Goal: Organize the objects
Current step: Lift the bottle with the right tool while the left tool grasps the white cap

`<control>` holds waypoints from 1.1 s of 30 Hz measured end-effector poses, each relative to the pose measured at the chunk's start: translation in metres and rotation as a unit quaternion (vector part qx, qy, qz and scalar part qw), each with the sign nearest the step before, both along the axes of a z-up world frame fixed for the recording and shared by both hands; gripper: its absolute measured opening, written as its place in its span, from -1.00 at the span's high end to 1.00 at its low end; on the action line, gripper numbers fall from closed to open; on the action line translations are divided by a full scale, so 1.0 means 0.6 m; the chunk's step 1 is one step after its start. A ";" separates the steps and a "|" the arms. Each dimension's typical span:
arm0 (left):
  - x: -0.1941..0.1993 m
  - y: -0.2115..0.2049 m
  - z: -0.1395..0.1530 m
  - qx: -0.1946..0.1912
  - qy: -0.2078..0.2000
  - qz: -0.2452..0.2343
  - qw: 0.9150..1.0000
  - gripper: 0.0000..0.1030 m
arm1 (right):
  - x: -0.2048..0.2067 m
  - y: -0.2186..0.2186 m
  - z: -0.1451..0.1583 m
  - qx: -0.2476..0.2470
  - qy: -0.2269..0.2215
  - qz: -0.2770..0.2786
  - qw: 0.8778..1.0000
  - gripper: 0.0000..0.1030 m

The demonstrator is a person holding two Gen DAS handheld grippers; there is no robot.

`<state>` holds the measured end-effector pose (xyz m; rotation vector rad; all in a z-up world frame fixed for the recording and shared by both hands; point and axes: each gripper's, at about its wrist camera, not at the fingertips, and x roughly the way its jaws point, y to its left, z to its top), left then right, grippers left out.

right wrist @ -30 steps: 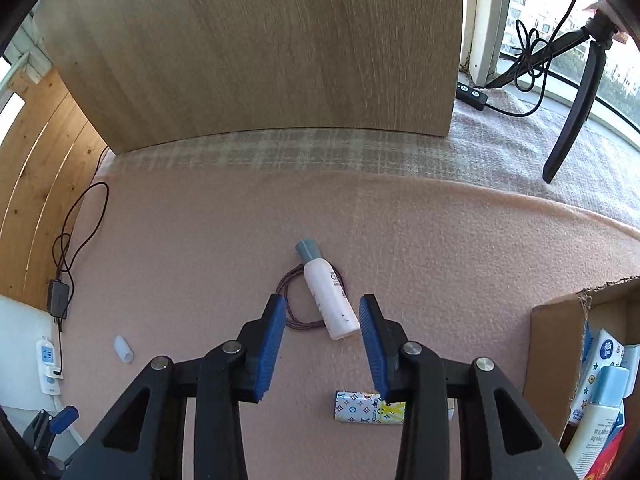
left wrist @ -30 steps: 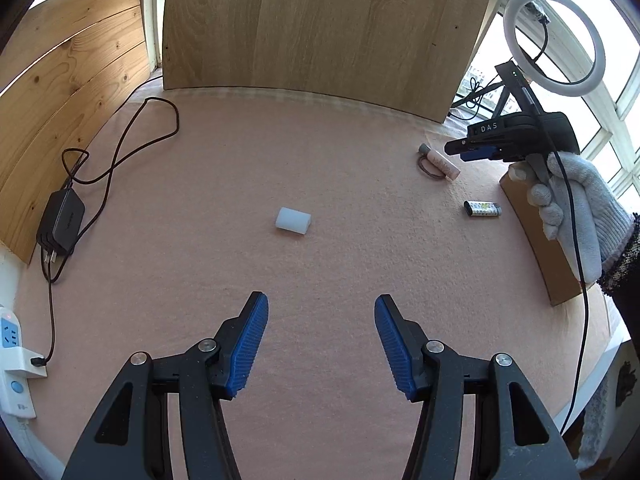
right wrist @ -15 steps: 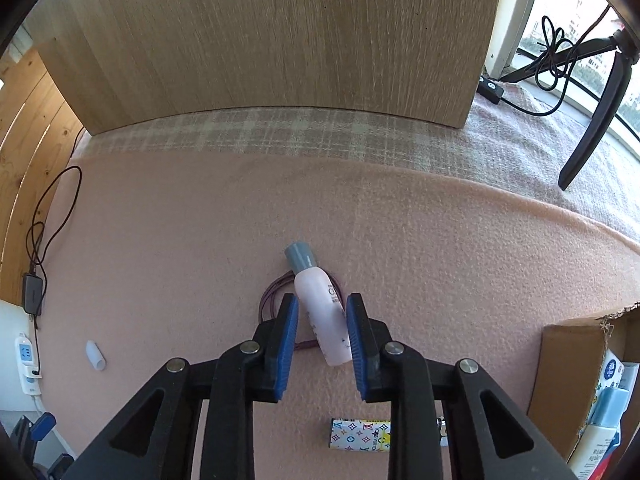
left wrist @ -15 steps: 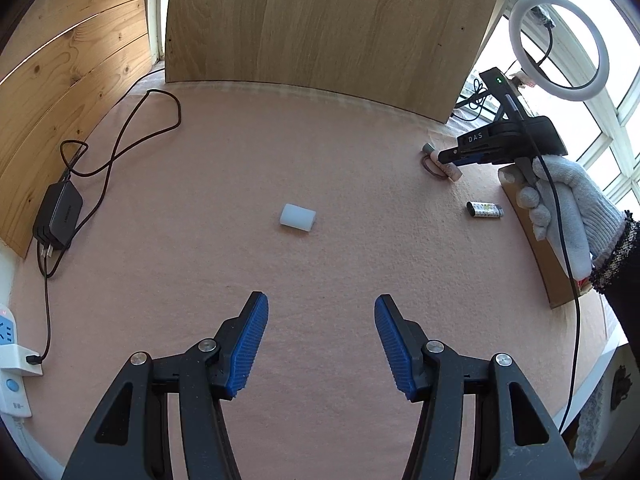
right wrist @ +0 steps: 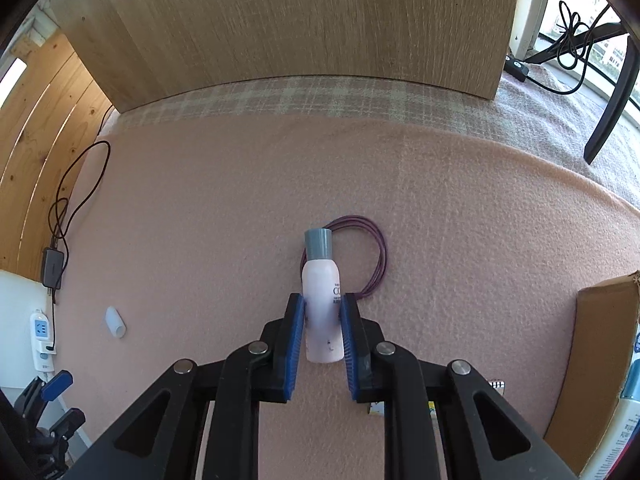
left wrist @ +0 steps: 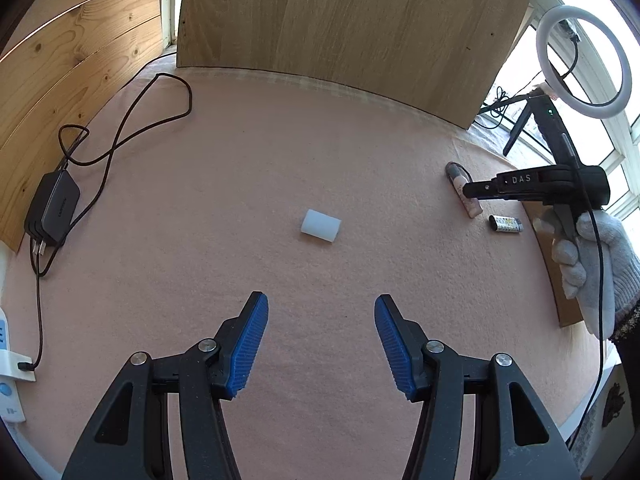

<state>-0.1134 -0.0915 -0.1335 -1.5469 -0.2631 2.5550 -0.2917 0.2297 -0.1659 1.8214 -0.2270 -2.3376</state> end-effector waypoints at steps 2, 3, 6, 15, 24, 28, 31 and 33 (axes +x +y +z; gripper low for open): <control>-0.011 0.001 -0.006 -0.013 0.002 -0.008 1.000 -0.15 | 0.015 -0.008 0.000 -0.005 0.000 0.007 1.000 0.67; -0.019 0.002 -0.011 -0.018 -0.003 -0.014 1.000 -0.15 | 0.021 -0.014 -0.001 -0.008 -0.001 0.009 1.000 0.67; -0.039 0.013 -0.020 -0.036 -0.002 -0.029 0.999 -0.15 | 0.054 -0.032 -0.001 -0.011 0.001 0.014 1.000 0.67; -0.107 0.036 -0.043 -0.076 -0.001 -0.059 0.995 -0.33 | 0.138 -0.071 -0.002 -0.005 0.011 0.001 1.000 0.67; -0.146 0.059 -0.072 -0.102 -0.014 -0.080 0.991 -0.33 | 0.165 -0.079 -0.004 0.000 0.014 -0.011 1.000 0.64; -0.152 0.063 -0.074 -0.100 -0.013 -0.083 0.991 -0.28 | 0.171 -0.077 -0.008 0.010 0.011 -0.009 1.000 0.62; -0.151 0.067 -0.077 -0.101 -0.017 -0.091 0.991 0.00 | 0.172 -0.078 -0.008 0.015 0.009 -0.006 1.000 0.62; -0.149 0.070 -0.081 -0.101 -0.023 -0.094 0.990 0.15 | 0.171 -0.083 -0.009 0.022 0.011 -0.004 1.000 0.62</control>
